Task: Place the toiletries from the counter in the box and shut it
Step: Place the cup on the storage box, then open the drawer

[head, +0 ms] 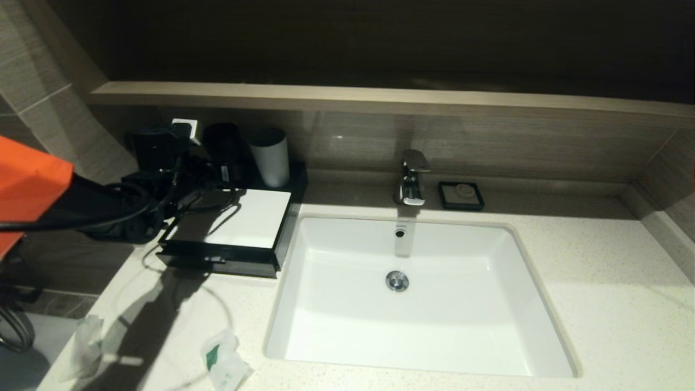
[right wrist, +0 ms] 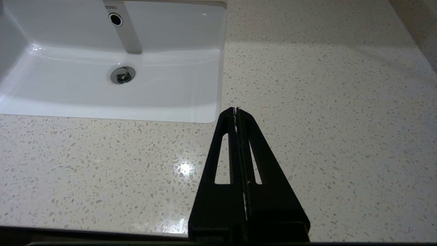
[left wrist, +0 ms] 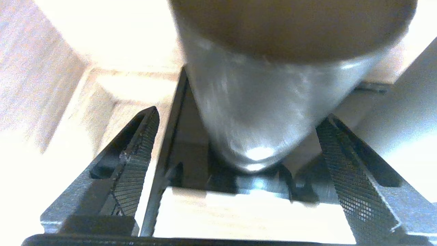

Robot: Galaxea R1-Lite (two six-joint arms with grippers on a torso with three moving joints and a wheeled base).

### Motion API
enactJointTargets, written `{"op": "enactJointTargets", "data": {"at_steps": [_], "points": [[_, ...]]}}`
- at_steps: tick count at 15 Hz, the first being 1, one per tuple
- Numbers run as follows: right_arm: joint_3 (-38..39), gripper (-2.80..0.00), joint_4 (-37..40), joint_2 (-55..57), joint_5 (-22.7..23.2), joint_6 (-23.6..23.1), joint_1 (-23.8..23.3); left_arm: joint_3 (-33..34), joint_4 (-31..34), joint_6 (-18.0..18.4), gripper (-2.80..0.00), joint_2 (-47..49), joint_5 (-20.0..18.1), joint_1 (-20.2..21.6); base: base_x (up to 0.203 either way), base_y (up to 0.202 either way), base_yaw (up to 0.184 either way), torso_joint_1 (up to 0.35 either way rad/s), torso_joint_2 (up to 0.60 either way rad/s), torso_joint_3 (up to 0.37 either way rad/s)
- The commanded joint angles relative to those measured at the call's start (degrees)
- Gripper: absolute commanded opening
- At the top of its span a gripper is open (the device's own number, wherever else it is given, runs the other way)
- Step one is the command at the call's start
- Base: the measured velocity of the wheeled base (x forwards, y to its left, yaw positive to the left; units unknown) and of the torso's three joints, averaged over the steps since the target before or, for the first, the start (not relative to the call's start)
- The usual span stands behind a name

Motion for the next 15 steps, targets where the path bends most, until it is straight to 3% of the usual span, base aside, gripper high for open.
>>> {"op": "enactJointTargets", "data": {"at_steps": [1,9,14,15], "points": [[0.0,-2.8,0.0,0.0,0.0,0.0,0.0,4.8,-0.9,-0.1,0.0,-4.9,0.0,0.5,0.0,0.0,0.0,0.0,0.0,0.0],[0.0,-2.8,0.0,0.0,0.0,0.0,0.0,22.0,-7.8,-0.2,0.0,-14.5,-0.5,1.4,0.0,0.0,0.0,0.0,0.0,0.0],[0.0,-2.8,0.0,0.0,0.0,0.0,0.0,31.2,-8.2,-0.3,0.0,-24.2,-0.6,1.3,0.0,0.0,0.0,0.0,0.0,0.0],[0.0,-2.8,0.0,0.0,0.0,0.0,0.0,32.6,-8.2,-0.3,-2.8,-26.0,-0.6,1.4,0.0,0.0,0.0,0.0,0.0,0.0]]}}
